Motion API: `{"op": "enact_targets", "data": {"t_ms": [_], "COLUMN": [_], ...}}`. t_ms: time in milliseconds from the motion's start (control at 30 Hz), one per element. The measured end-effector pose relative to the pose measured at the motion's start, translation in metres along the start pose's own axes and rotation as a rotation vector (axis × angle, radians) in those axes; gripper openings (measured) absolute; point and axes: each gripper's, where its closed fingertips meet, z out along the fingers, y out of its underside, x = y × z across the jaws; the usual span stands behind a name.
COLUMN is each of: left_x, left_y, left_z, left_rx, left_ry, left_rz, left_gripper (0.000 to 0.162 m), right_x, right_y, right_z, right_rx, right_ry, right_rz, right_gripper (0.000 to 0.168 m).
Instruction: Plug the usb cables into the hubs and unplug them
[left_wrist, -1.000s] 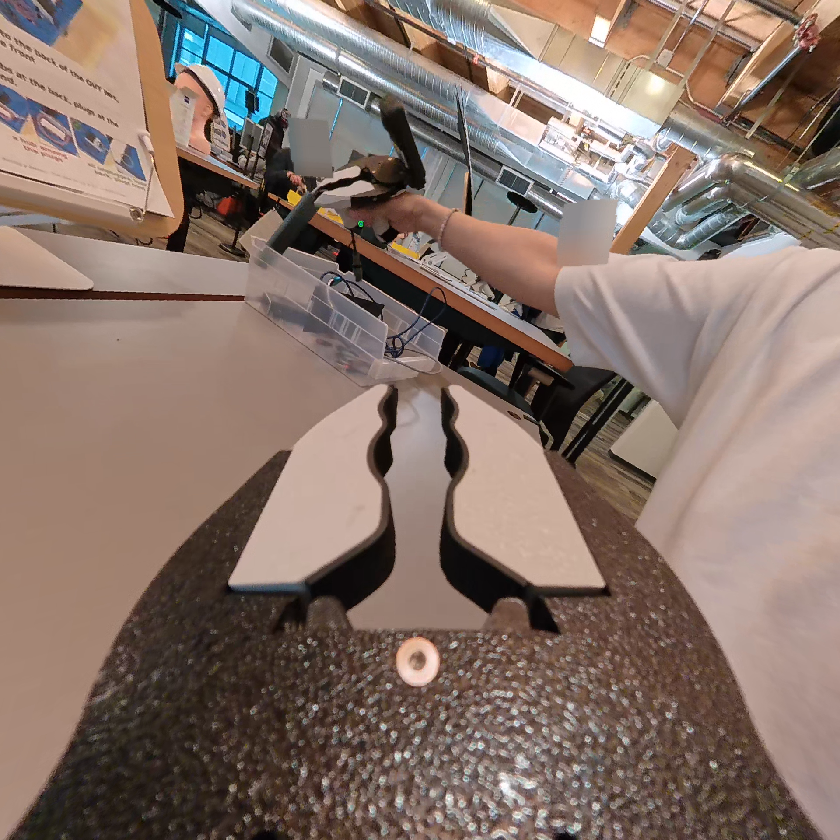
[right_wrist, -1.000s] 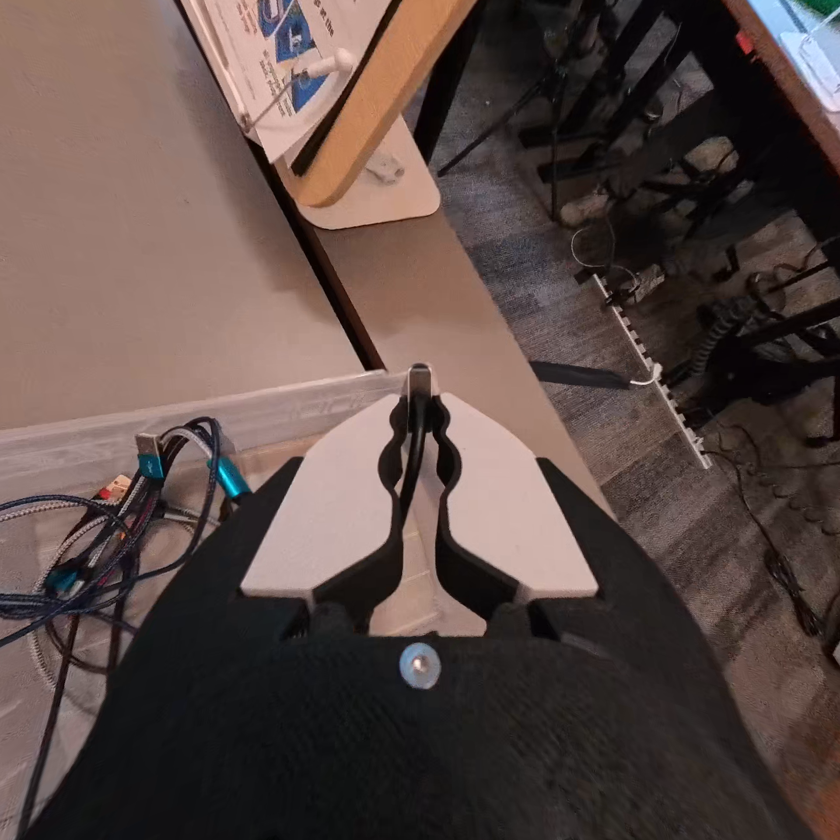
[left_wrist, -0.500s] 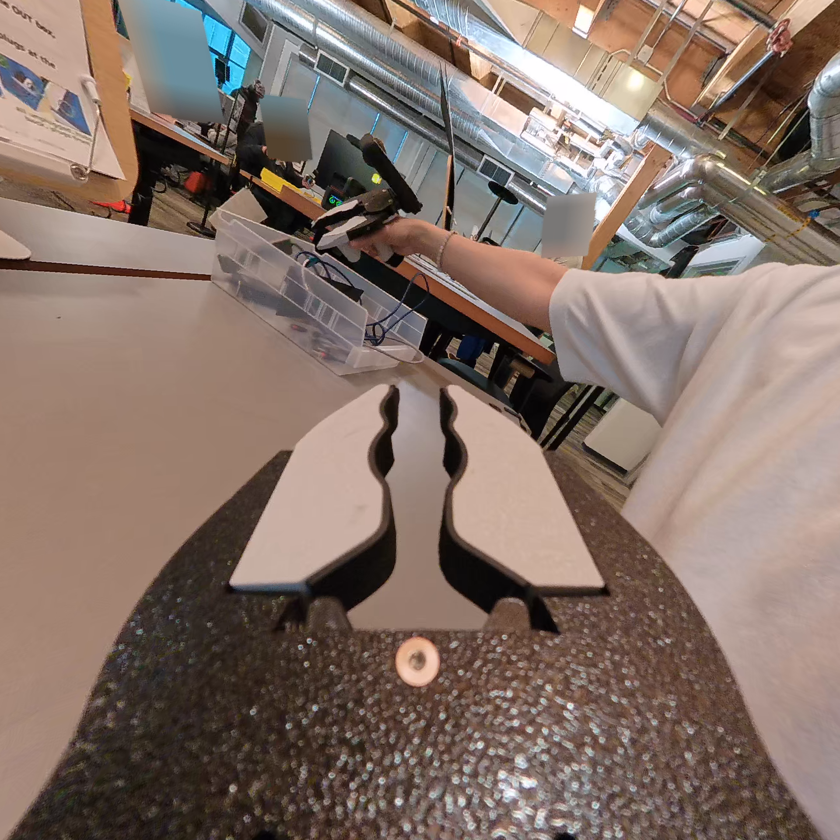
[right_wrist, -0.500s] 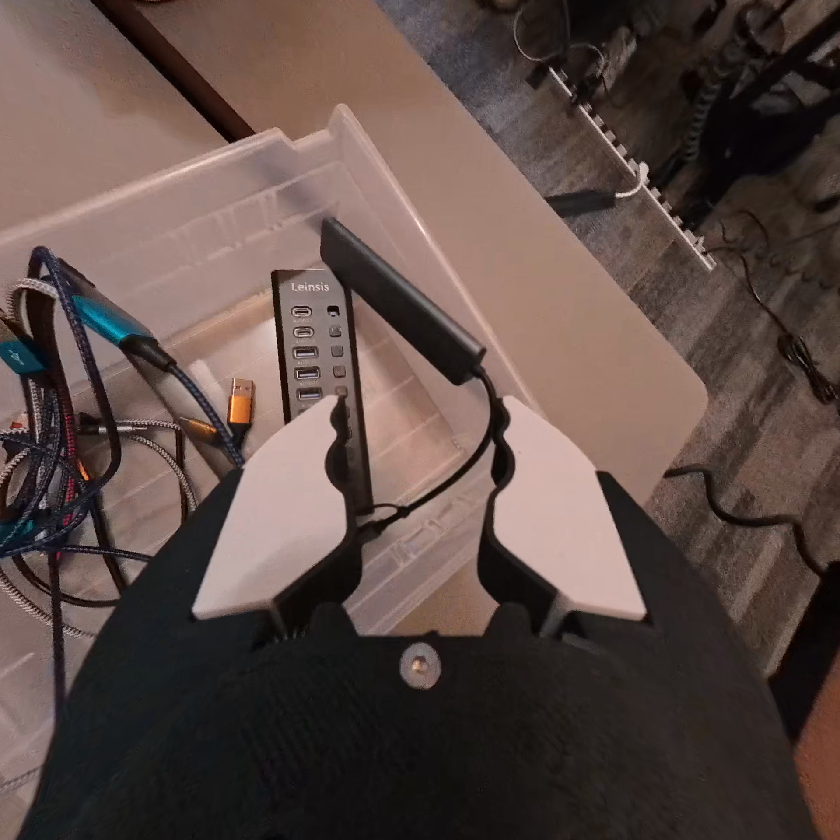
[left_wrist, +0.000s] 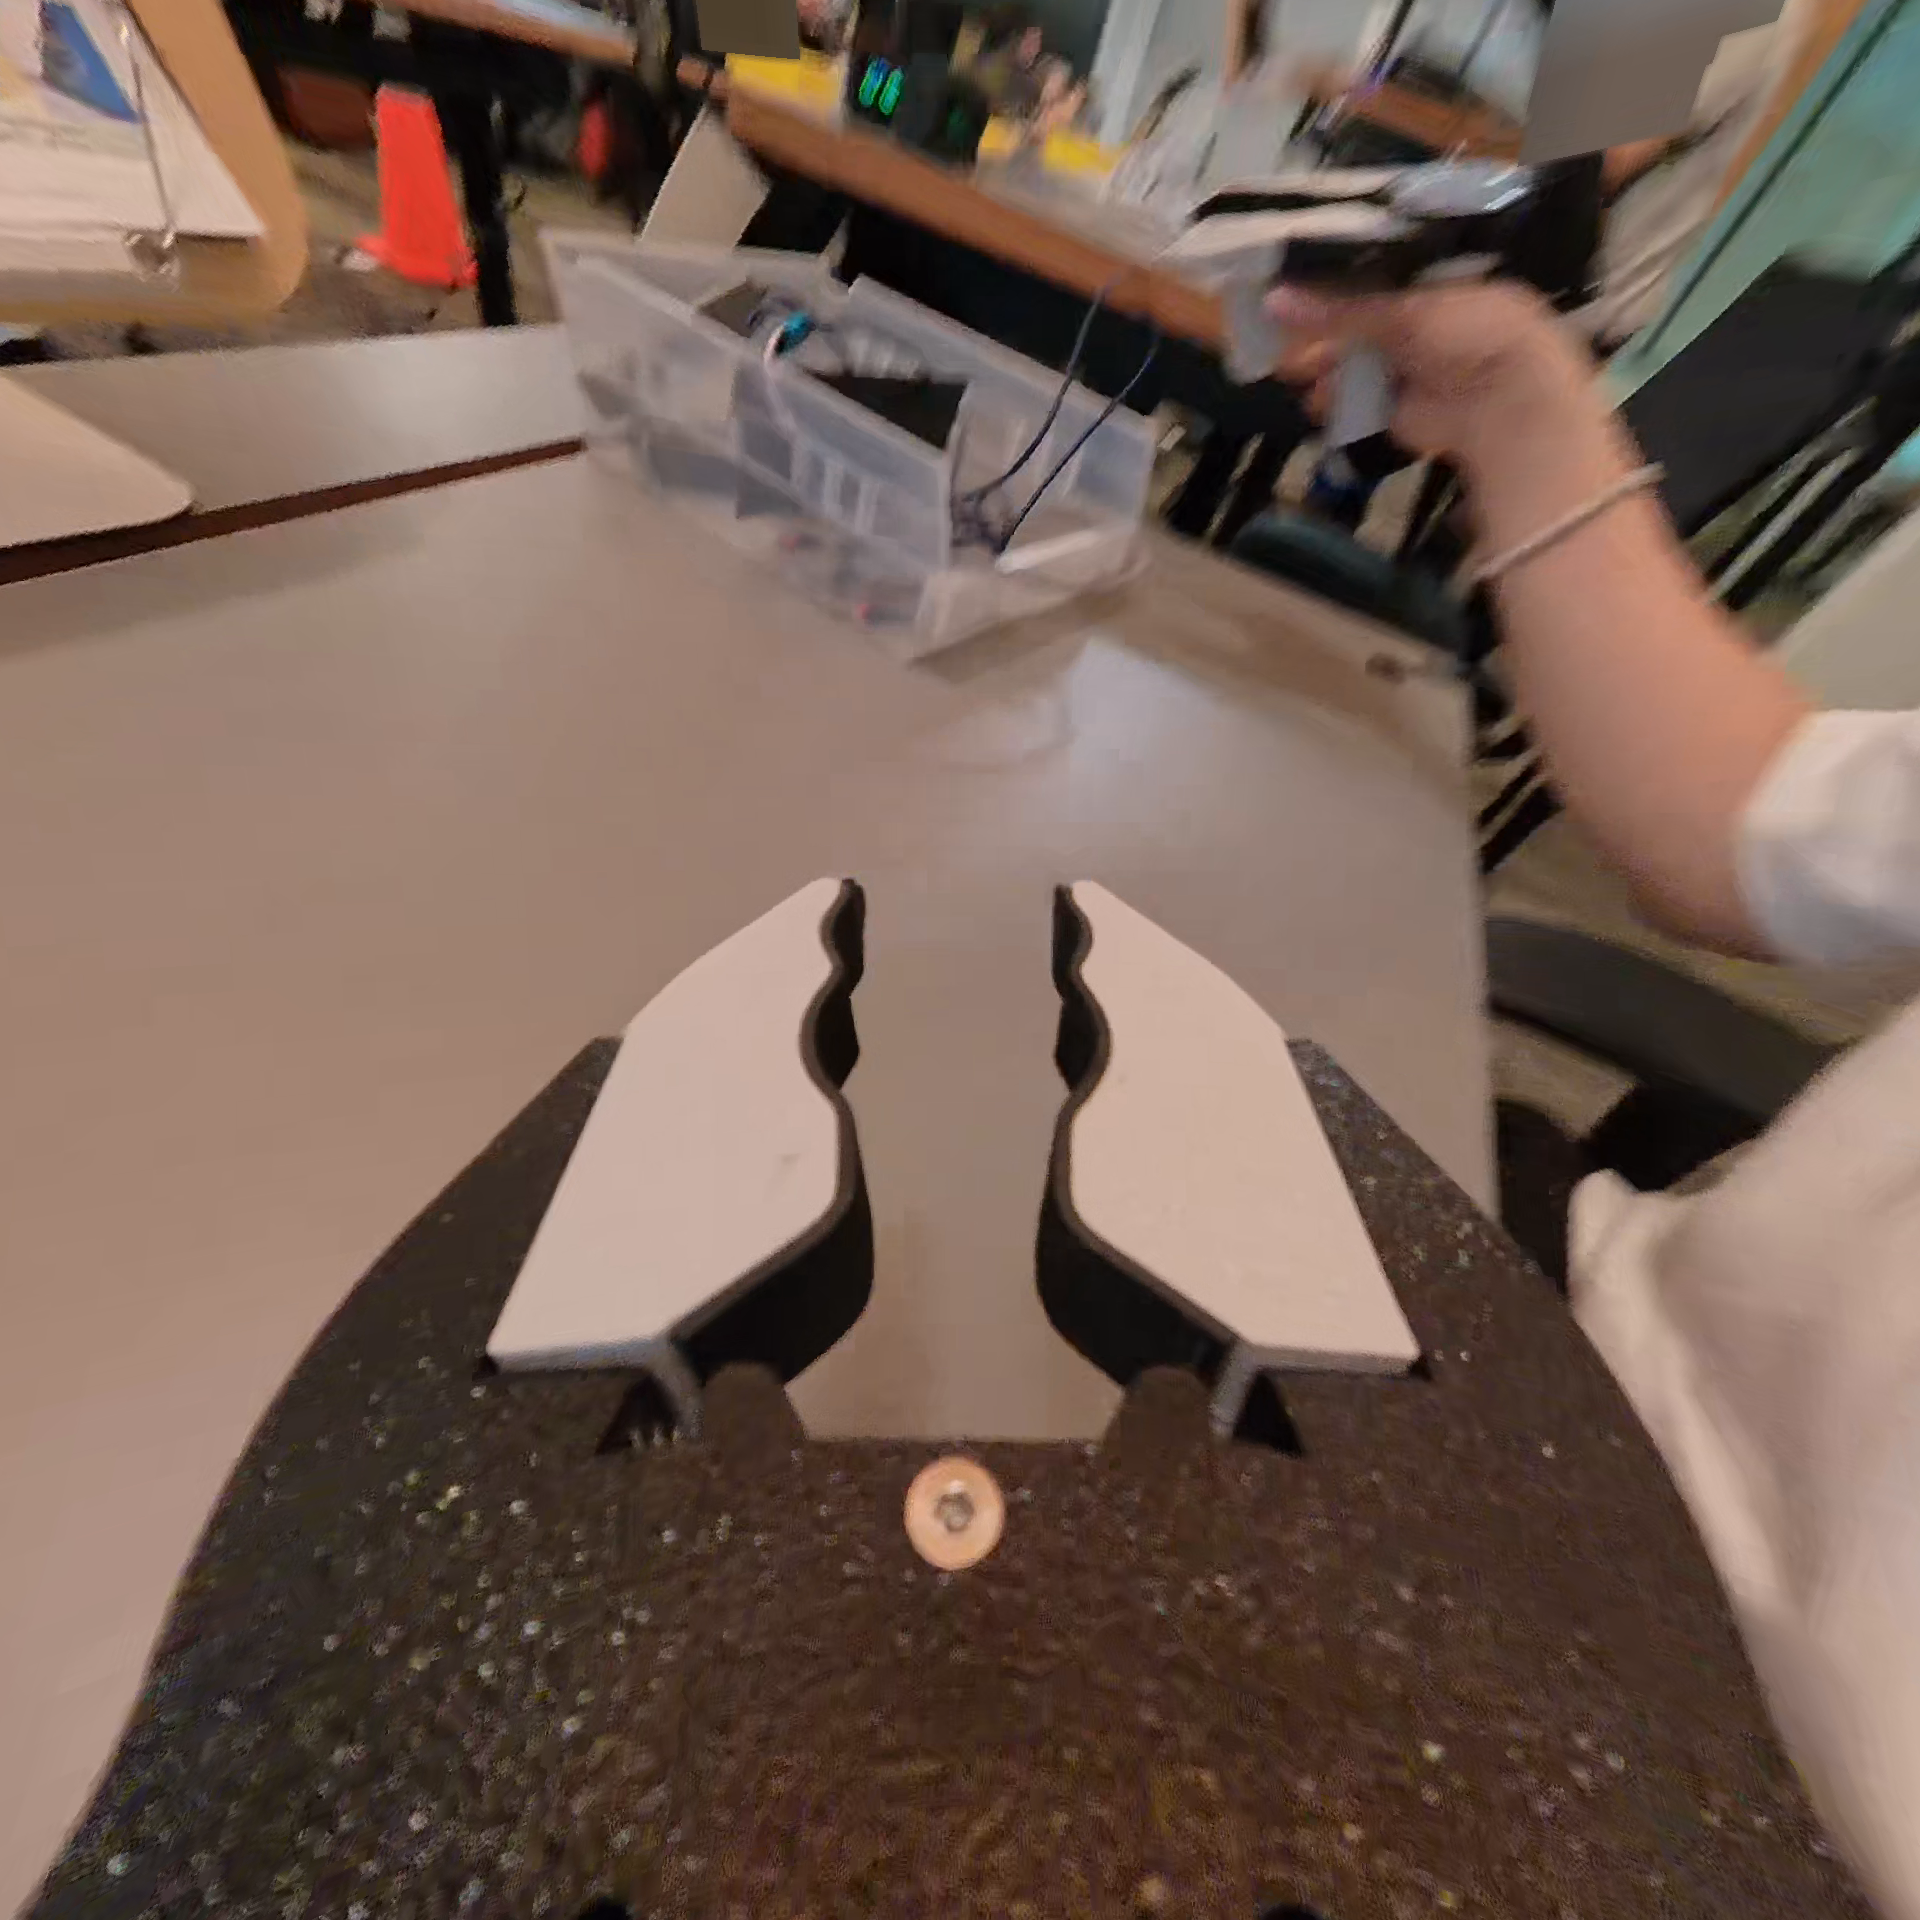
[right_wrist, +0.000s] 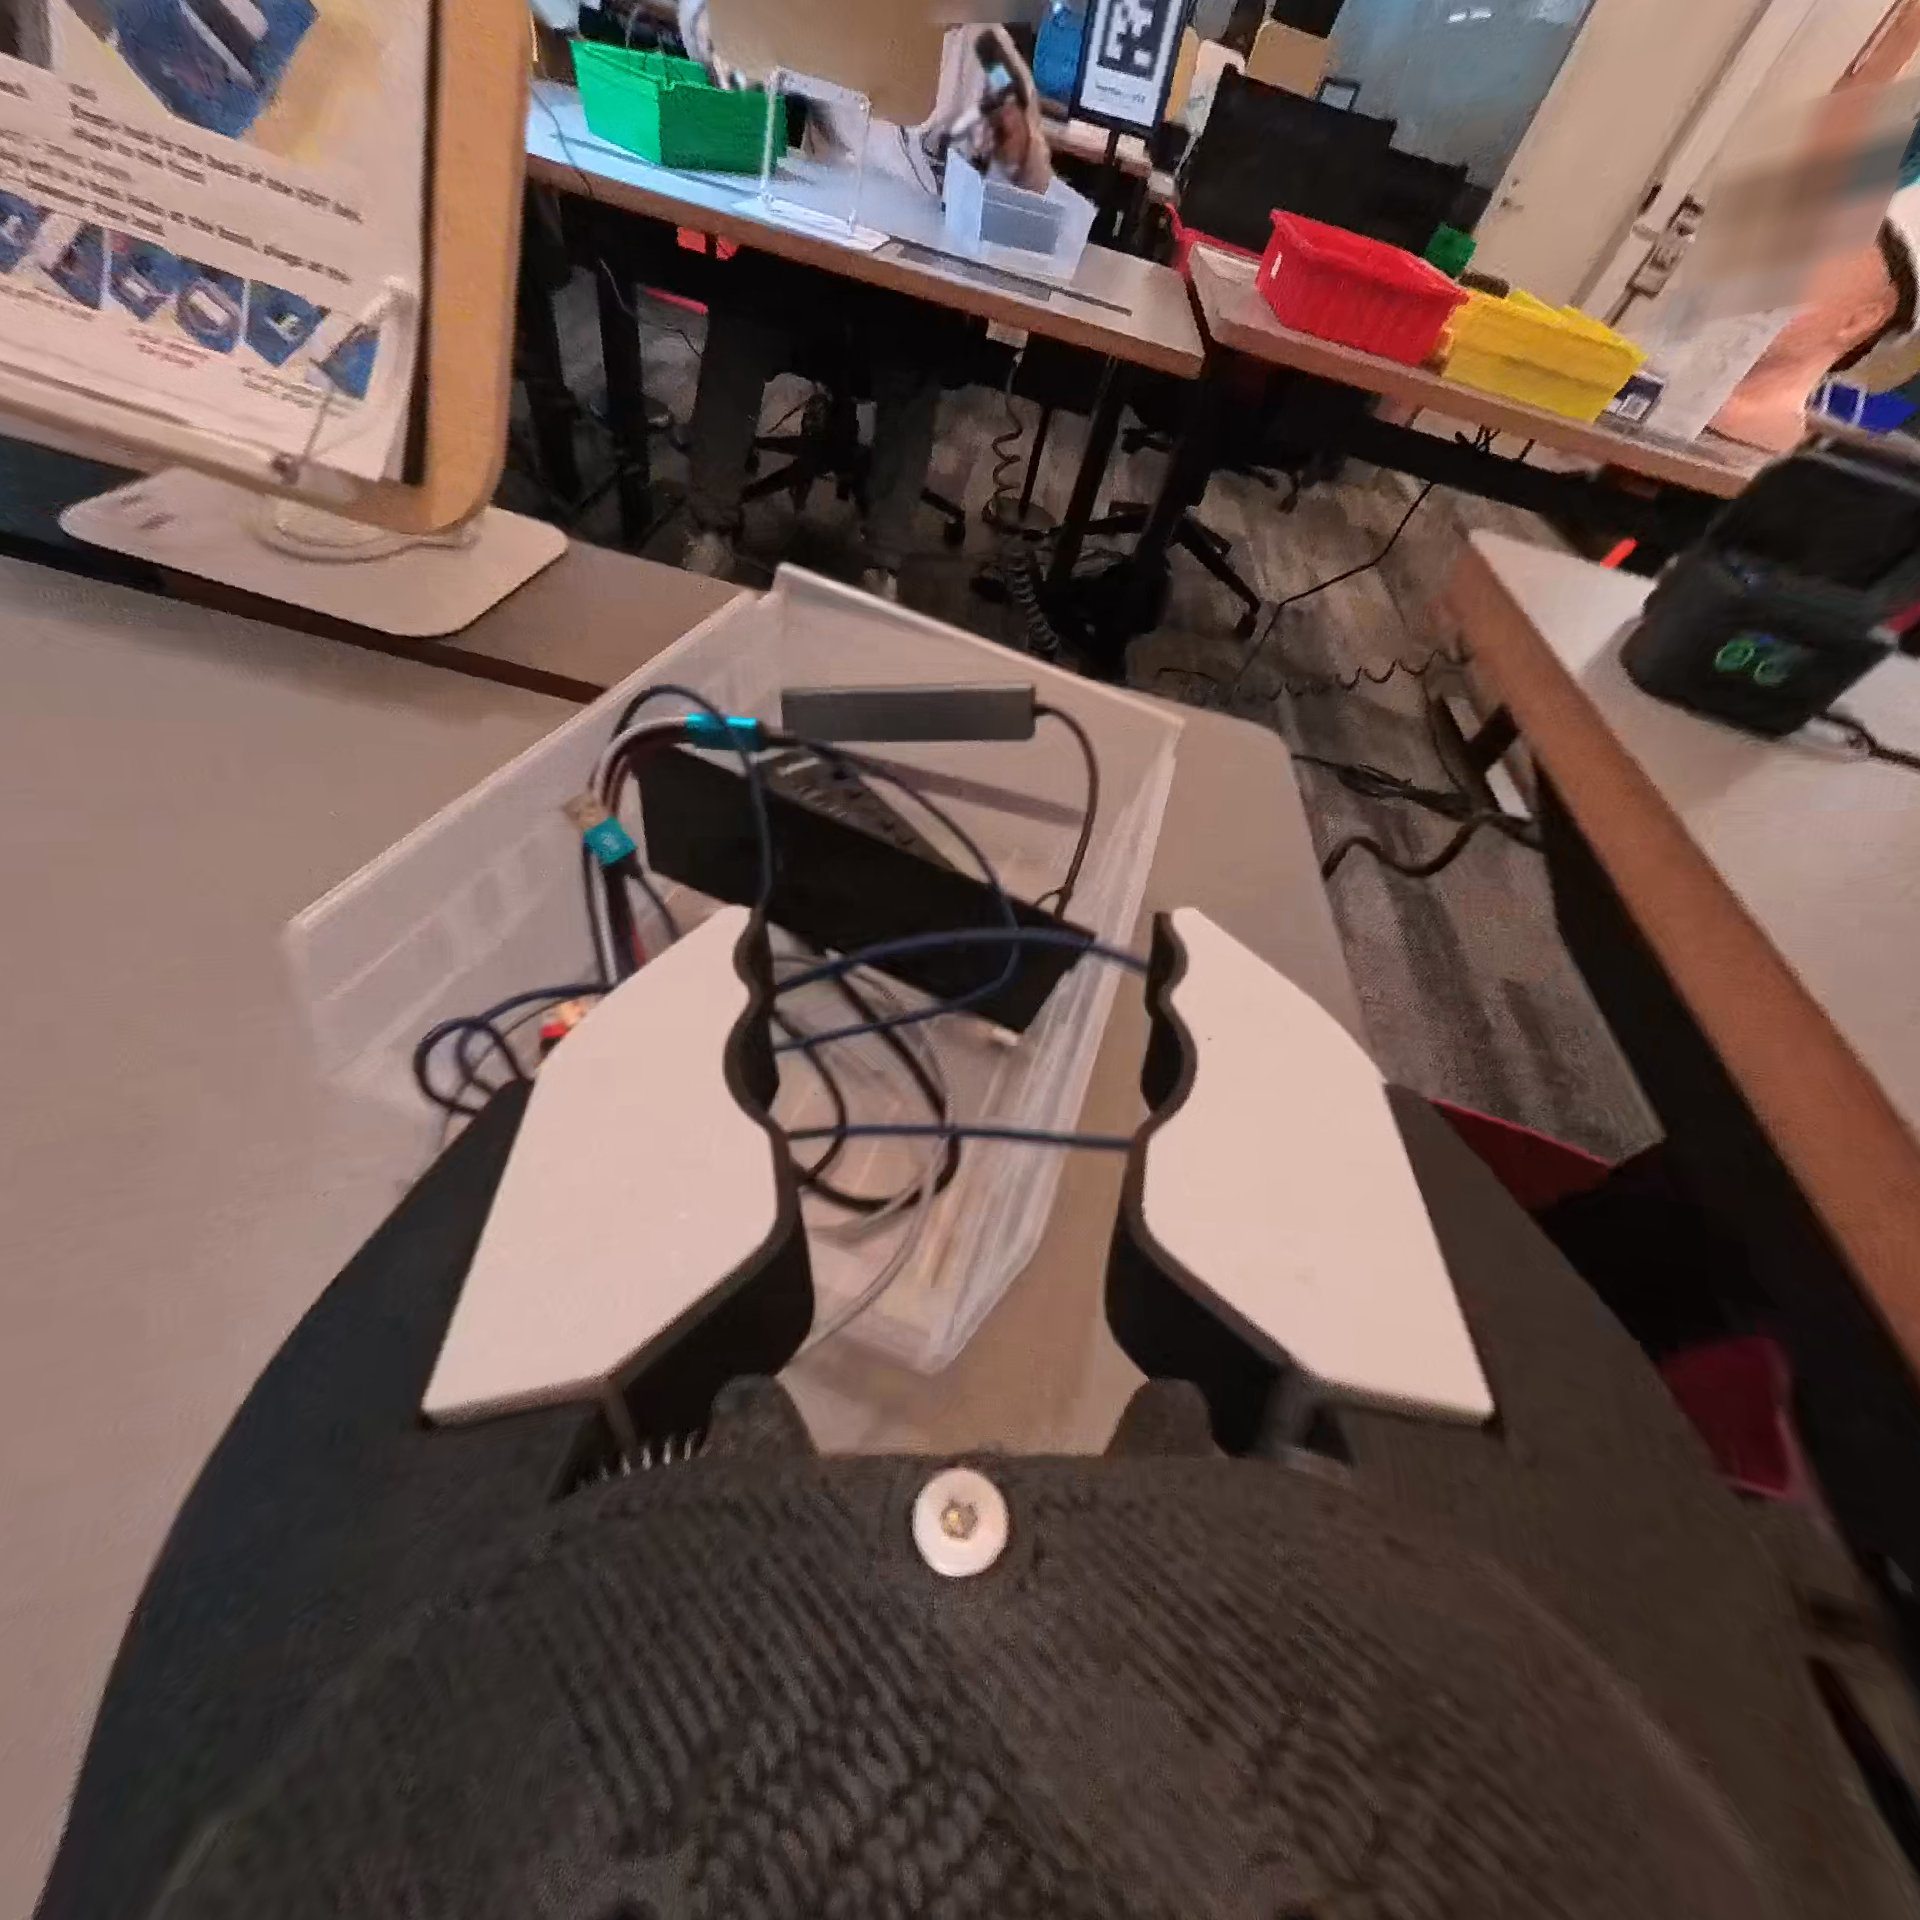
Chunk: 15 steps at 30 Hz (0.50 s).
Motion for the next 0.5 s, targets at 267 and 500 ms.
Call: {"op": "enact_targets", "data": {"t_ms": [267,500], "left_x": [-0.01,-0.013], "left_y": [-0.007,-0.056], "left_z": [0.025,0.035], "left_rx": [-0.007,-0.04], "left_ry": [-0.223,-0.566], "left_rz": [0.083,0.355], "left_gripper": [0.05,0.085], "right_x": [-0.061,-0.065], "right_y": [0.049,0.002], "right_z": [-0.028,-0.054], "right_rx": [-0.067,0.14], "right_ry": [-0.028,-0.096], "right_rz": [-0.063,0.032], "right_gripper": [0.079,0.092]}}
